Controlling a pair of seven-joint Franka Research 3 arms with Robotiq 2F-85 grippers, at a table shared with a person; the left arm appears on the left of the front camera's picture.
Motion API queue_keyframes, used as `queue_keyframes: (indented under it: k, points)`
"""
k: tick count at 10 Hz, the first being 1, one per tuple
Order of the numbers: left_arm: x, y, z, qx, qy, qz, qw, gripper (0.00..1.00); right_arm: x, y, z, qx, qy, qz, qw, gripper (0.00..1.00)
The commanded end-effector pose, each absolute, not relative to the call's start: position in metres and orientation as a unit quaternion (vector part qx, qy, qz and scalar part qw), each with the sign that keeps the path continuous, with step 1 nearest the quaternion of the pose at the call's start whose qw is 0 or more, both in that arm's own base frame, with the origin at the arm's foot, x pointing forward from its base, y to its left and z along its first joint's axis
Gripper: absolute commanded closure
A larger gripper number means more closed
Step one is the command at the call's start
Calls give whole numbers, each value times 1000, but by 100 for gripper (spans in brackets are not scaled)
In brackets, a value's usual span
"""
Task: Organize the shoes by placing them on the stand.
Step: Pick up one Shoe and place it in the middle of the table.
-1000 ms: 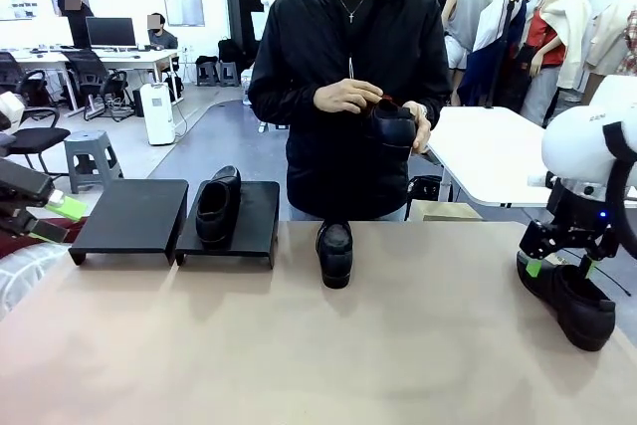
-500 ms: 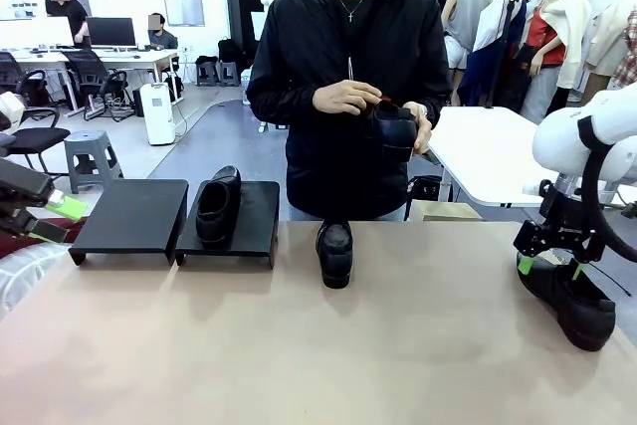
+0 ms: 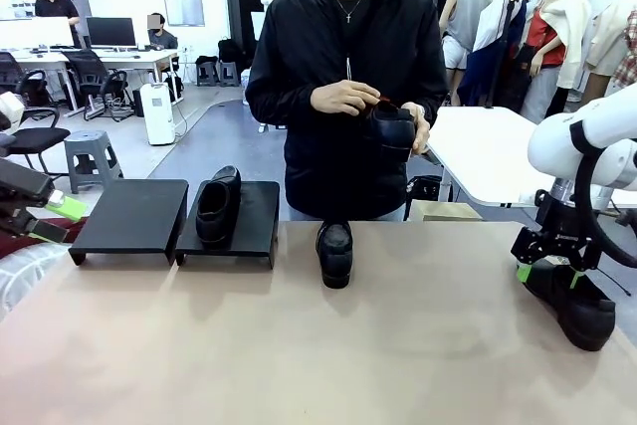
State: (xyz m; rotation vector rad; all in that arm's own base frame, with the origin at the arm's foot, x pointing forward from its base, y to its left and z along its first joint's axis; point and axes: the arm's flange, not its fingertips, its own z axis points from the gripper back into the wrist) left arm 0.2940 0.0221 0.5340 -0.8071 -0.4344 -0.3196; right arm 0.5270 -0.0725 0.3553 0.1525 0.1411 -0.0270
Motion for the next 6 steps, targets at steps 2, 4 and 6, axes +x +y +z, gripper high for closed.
queue_keyframes:
  k: [2,4,6]
  points:
    - [295,23,534,-398,-215,-164,877,0,530,-77,354,77,76,-6,994,0]
    - [295,23,534,-398,-215,-164,877,0,531,-78,353,76,79,-23,994,98]
    - [295,23,534,-398,-215,-164,877,0,532,-79,349,65,82,-30,994,100]
